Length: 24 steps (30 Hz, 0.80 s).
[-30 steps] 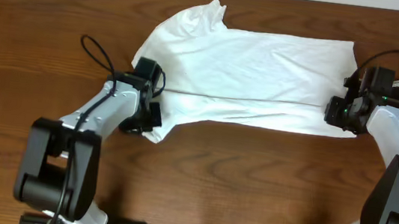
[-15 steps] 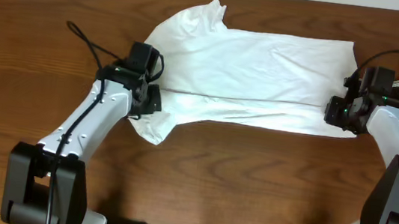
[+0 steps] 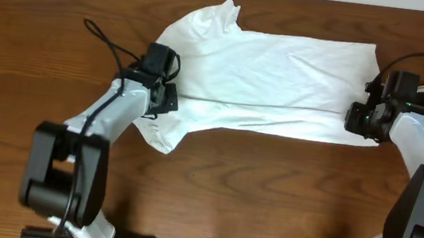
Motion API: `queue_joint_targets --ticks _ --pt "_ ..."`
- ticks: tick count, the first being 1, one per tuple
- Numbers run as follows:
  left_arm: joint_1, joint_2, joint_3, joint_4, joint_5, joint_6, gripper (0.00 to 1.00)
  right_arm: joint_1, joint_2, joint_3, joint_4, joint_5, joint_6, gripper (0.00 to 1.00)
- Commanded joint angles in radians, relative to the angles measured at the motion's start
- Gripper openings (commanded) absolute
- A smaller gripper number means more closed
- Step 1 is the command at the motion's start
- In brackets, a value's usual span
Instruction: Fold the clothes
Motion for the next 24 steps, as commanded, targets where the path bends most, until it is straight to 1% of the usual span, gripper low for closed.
queue_joint_targets --ticks 1,6,15,22,24 --pt "-0.002 0.053 0.003 0.009 -0.005 0.005 0.06 0.007 0.002 -0.005 0.002 -0.006 -0.005 0.12" --pt "-0.002 0.089 0.003 0.005 -0.005 0.005 0.06 0.007 0.002 -0.005 0.000 -0.005 -0.005 0.12" --pt "0.000 0.089 -0.007 -0.173 -0.017 -0.014 0.06 0.007 0.002 -0.005 -0.006 -0.005 -0.005 0.14" --pt "0.000 0.089 -0.027 -0.236 -0.019 -0.014 0.06 0.007 0.002 -0.002 -0.028 0.000 -0.005 0.14" --pt "0.000 0.089 -0.027 -0.248 -0.044 -0.014 0.06 0.007 0.002 -0.001 -0.043 0.033 -0.005 0.13"
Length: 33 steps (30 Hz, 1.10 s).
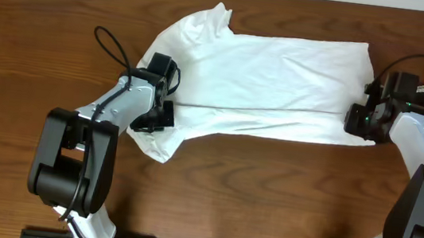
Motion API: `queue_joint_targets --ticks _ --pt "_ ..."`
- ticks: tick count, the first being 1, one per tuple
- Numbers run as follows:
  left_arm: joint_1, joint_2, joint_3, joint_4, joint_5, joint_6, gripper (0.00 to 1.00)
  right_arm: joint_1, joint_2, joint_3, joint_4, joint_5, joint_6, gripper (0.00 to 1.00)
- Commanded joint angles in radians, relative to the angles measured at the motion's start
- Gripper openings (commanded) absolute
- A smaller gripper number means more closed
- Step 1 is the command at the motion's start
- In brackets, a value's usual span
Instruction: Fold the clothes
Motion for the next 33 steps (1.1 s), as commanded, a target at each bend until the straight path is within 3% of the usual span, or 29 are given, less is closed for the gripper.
queue_joint_targets --ticks 1,4,10,33 --pt "0.002 0.024 -0.037 -0.030 -0.061 -0.013 0.06 0.007 0.002 -0.001 -0.019 0.054 -0.002 0.09" --pt "0.002 0.024 -0.037 -0.037 -0.079 -0.013 0.06 0.007 0.002 0.001 -0.037 0.089 0.023 0.01" --pt "0.002 0.024 -0.037 -0.029 -0.079 -0.013 0.06 0.007 0.002 0.055 -0.150 0.089 0.072 0.01" --pt "0.002 0.024 -0.037 -0.026 -0.079 -0.013 0.06 0.007 0.004 0.010 -0.108 0.141 0.103 0.01"
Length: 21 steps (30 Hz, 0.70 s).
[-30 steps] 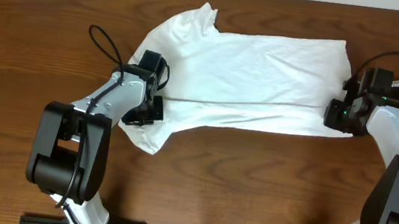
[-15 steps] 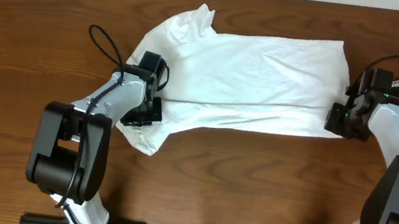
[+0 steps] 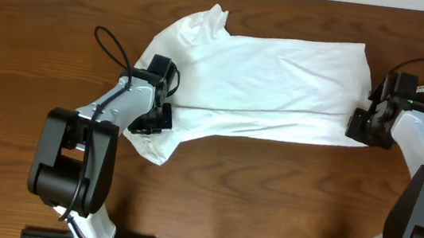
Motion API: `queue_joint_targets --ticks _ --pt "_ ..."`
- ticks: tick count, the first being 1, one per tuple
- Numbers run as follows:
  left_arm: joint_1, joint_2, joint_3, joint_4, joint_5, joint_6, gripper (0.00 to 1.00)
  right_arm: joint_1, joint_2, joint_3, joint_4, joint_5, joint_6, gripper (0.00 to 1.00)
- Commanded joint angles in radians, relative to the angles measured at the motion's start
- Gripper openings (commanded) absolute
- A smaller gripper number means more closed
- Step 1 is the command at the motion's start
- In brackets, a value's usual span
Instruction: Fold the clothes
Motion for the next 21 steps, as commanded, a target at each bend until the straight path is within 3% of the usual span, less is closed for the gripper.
queue_joint_targets --ticks 1,21 --pt "0.002 0.024 -0.035 -0.003 -0.043 -0.012 0.06 0.007 0.004 -0.019 0.010 0.052 0.029 0.01" --pt "0.002 0.024 -0.035 0.002 -0.043 -0.012 0.06 0.007 0.004 -0.101 0.288 0.058 0.028 0.01"
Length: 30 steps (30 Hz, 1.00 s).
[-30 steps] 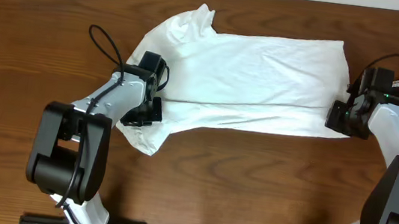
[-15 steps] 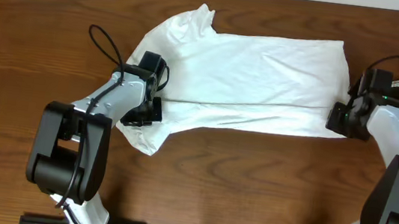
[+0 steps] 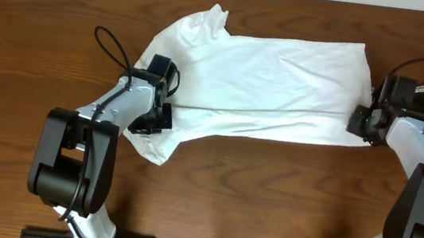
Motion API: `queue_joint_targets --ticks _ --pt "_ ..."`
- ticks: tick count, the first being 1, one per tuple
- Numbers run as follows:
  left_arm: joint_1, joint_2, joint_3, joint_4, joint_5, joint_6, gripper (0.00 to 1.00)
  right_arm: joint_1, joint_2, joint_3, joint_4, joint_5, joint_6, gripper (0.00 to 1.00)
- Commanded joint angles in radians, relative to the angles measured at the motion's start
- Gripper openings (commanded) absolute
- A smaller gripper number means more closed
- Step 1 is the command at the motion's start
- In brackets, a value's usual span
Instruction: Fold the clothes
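Observation:
A white shirt [image 3: 265, 77] lies flat across the table, collar end to the left, hem to the right, with a crease running along its length. A sleeve [image 3: 153, 146] sticks out toward the front at the left. My left gripper [image 3: 158, 118] rests on the cloth where that sleeve meets the body, its fingers down in the fabric and apparently shut on it. At the shirt's front right corner sits my right gripper [image 3: 360, 125], touching the hem edge; its fingers are hidden under the wrist.
A pile of pink and patterned clothes lies at the right edge, just behind my right arm. A black cable [image 3: 112, 44] loops over the table left of the shirt. Bare wood [image 3: 268, 189] stretches in front of the shirt.
My right gripper has shifted very slightly at the hem corner. The shirt and my left gripper lie as they did.
At first the shirt lay a little further right, with my left gripper higher on its left side. Then my left gripper was lower and further left, and the shirt had shifted left with it. My right gripper stayed at the hem corner throughout.

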Motion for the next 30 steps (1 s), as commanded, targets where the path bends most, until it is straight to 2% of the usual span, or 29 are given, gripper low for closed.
queue_joint_targets --ticks 1,15,25,30 --pt "0.002 0.024 -0.035 0.001 -0.043 -0.012 0.06 0.007 0.003 -0.017 0.037 0.012 0.011 0.01" --pt "0.002 0.024 -0.035 0.011 -0.046 -0.012 0.06 0.007 0.003 -0.039 0.174 -0.003 0.011 0.01" --pt "0.002 0.024 -0.031 0.042 -0.049 -0.003 0.07 0.007 0.003 -0.153 0.405 -0.072 0.011 0.01" --pt "0.002 0.018 0.001 0.050 -0.050 0.040 0.07 0.007 0.004 -0.172 0.460 -0.097 0.011 0.01"
